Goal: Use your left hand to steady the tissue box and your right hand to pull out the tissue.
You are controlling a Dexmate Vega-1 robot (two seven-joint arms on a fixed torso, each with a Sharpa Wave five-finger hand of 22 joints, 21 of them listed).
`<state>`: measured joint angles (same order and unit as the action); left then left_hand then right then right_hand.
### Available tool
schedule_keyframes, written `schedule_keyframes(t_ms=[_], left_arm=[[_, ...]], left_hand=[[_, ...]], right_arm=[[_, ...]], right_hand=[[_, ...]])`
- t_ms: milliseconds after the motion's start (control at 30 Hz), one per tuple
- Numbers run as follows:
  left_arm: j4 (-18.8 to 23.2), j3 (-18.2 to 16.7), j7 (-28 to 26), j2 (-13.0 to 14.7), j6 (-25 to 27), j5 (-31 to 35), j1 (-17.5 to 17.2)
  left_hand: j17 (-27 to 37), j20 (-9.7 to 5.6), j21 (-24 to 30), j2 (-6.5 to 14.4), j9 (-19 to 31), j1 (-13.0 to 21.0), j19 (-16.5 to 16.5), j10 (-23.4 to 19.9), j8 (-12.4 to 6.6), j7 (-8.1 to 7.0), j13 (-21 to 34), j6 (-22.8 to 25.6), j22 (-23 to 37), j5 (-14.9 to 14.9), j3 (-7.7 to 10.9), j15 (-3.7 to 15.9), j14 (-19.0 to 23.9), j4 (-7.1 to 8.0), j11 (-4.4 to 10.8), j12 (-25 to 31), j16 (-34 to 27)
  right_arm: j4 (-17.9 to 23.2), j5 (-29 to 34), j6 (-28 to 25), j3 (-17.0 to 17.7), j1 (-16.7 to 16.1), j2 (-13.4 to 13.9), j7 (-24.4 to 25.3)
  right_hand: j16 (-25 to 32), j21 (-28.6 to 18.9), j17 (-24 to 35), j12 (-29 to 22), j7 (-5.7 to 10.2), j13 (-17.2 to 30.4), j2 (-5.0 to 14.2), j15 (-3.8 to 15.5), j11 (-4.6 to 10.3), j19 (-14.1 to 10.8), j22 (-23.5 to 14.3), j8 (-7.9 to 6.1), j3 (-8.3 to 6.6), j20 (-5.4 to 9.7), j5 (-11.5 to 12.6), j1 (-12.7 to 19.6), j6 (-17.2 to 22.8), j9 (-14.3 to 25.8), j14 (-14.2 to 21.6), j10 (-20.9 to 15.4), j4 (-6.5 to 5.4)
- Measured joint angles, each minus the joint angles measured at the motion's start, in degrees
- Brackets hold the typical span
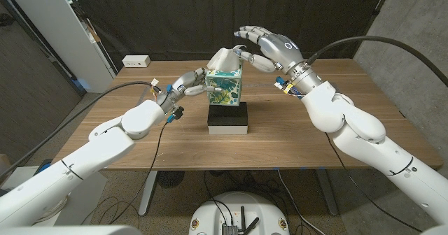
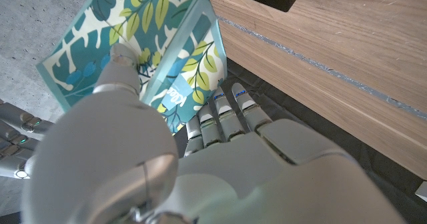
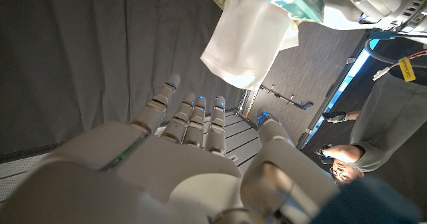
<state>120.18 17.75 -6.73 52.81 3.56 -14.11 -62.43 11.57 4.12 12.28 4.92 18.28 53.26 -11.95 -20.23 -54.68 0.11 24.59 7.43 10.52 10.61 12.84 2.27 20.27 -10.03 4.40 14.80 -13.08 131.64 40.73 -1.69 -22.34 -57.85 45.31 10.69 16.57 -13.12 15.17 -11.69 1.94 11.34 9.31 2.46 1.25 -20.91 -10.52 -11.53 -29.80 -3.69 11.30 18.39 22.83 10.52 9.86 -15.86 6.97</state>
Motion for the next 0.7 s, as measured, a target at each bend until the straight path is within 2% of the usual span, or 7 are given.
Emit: schedule_keyframes(t_ms=[133, 200, 400, 700], left_arm=[[0.31, -0.13, -0.21, 0.08, 0.19, 0.02, -0.27], [0.45, -0.19, -0.33, 0.11, 0.28, 0.05, -0.38], [0.99, -0.35, -0.51, 0.19, 0.51, 0.1, -0.75], [1.54, -0.39, -0.87, 0.19, 1.19, 0.3, -0.97]], left_hand=[[0.0, 0.0, 0.0, 0.0, 0.0, 0.0, 0.0, 0.0, 0.0, 0.0, 0.0, -0.01, 0.0, 0.0, 0.0, 0.0, 0.0, 0.0, 0.0, 0.0, 0.0], [0.0, 0.0, 0.0, 0.0, 0.0, 0.0, 0.0, 0.0, 0.0, 0.01, 0.0, -0.01, 0.0, 0.0, 0.0, 0.0, 0.0, 0.0, 0.0, 0.0, 0.0], [0.0, 0.0, 0.0, -0.04, 0.0, -0.08, 0.0, 0.0, 0.0, -0.02, 0.0, -0.42, 0.0, 0.0, 0.07, 0.0, 0.0, -0.07, 0.0, -0.44, 0.17], [0.0, 0.0, 0.0, 0.08, 0.0, -0.69, 0.0, 0.0, -0.01, 0.01, 0.28, -0.61, 0.0, -0.01, 0.72, 0.0, 0.0, -0.07, 0.0, -0.44, 0.49]], right_arm=[[-0.73, 0.06, 0.39, -0.75, 1.12, -0.27, -0.46], [-0.9, 0.07, 0.53, -0.93, 1.37, -0.34, -0.66], [-1.32, 0.02, 0.94, -1.3, 1.88, -0.51, -1.27], [-2.4, -1.06, 1.79, -1.69, 2.6, -0.61, -1.94]], right_hand=[[0.0, 0.0, 0.0, 0.0, 0.0, 0.0, 0.26, 0.0, 0.0, 0.0, 0.0, 0.0, 0.0, 0.0, 0.0, 0.28, 0.0, 0.0, 0.0, 0.0, 0.0], [0.0, 0.0, 0.0, 0.0, 0.0, 0.0, -0.57, 0.0, 0.0, 0.0, 0.0, 0.0, -0.12, 0.0, 0.0, 1.12, 0.0, 0.0, 0.0, 0.0, 0.18], [0.0, 0.25, 0.0, 0.0, 0.09, 0.0, -0.54, 0.0, 0.0, 0.0, 0.0, 0.0, -0.07, 0.0, 0.0, 1.1, 0.71, 0.0, 0.0, 0.0, 0.55], [0.0, 0.25, 0.0, 0.0, -0.12, 0.0, 0.37, 0.0, 0.2, -0.01, 0.0, -0.73, -0.47, 0.01, 0.38, 2.01, 3.58, 0.28, 0.0, -0.22, 0.95]])
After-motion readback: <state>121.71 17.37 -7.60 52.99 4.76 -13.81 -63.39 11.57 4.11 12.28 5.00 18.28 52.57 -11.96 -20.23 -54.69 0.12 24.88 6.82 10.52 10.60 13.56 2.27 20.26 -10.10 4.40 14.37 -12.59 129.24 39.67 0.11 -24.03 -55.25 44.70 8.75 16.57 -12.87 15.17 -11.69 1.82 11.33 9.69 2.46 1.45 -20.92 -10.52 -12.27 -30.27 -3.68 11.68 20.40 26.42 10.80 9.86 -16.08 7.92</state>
